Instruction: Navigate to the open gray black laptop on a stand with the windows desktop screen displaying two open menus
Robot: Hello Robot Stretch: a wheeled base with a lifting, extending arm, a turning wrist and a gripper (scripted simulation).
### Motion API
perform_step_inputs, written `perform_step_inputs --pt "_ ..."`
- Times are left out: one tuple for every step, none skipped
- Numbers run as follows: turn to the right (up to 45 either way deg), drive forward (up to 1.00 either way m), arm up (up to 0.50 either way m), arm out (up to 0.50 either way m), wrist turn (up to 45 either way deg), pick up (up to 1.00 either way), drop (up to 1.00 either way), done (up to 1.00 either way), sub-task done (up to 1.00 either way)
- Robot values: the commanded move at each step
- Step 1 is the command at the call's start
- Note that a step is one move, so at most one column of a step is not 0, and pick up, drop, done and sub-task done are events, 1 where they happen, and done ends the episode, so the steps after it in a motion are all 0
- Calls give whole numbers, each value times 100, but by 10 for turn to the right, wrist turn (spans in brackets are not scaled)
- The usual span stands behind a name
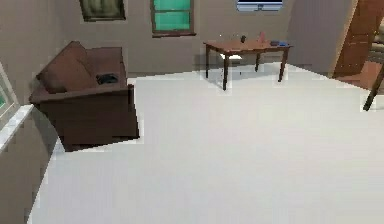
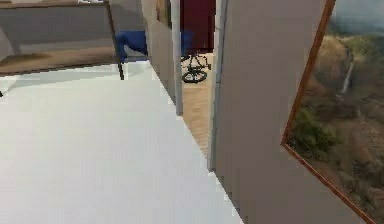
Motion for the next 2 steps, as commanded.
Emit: perform_step_inputs --pt "0 100 0 0 0 0 0 0 0" --pt "30 0 0 0 0 0 0 0 0"
